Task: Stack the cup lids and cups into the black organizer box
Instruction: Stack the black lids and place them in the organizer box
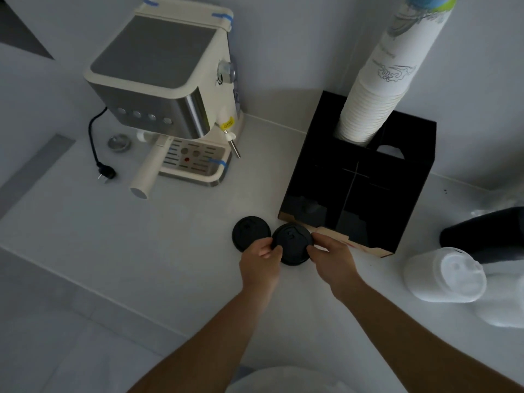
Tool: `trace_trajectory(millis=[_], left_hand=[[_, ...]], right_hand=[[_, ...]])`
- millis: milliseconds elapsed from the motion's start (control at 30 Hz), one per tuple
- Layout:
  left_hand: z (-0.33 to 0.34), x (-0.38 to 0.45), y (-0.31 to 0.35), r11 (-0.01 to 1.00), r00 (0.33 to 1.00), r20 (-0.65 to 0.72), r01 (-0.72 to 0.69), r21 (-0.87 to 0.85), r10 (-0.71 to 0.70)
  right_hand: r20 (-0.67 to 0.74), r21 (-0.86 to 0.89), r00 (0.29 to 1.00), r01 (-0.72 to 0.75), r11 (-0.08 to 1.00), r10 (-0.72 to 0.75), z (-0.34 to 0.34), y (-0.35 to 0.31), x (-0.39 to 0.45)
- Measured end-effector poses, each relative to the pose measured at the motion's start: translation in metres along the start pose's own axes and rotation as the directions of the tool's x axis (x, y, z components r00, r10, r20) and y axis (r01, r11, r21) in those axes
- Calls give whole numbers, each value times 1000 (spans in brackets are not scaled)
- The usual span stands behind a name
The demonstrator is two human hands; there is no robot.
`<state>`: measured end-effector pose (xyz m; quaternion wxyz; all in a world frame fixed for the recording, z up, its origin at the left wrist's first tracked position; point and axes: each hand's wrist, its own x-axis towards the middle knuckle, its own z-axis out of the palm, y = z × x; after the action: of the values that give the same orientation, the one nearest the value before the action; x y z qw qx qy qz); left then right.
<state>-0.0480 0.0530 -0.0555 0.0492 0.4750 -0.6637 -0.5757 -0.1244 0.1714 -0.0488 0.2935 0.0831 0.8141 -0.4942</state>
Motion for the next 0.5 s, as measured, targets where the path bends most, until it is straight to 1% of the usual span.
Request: trace_trajectory(millis=[167,300,500], left_hand=[[1,2,-1,999,999,33,-16,40,14],[-1,6,0,993,999,37,-43,111,39],[-5,9,-8,979,995,101,-43,200,23]], right_hand=[[7,-26,1000,-1,1000,1,3,3,5],[47,-50,999,-18,999,20,7,3,6],[60,-25,997,-53,998,55,1,6,-4]])
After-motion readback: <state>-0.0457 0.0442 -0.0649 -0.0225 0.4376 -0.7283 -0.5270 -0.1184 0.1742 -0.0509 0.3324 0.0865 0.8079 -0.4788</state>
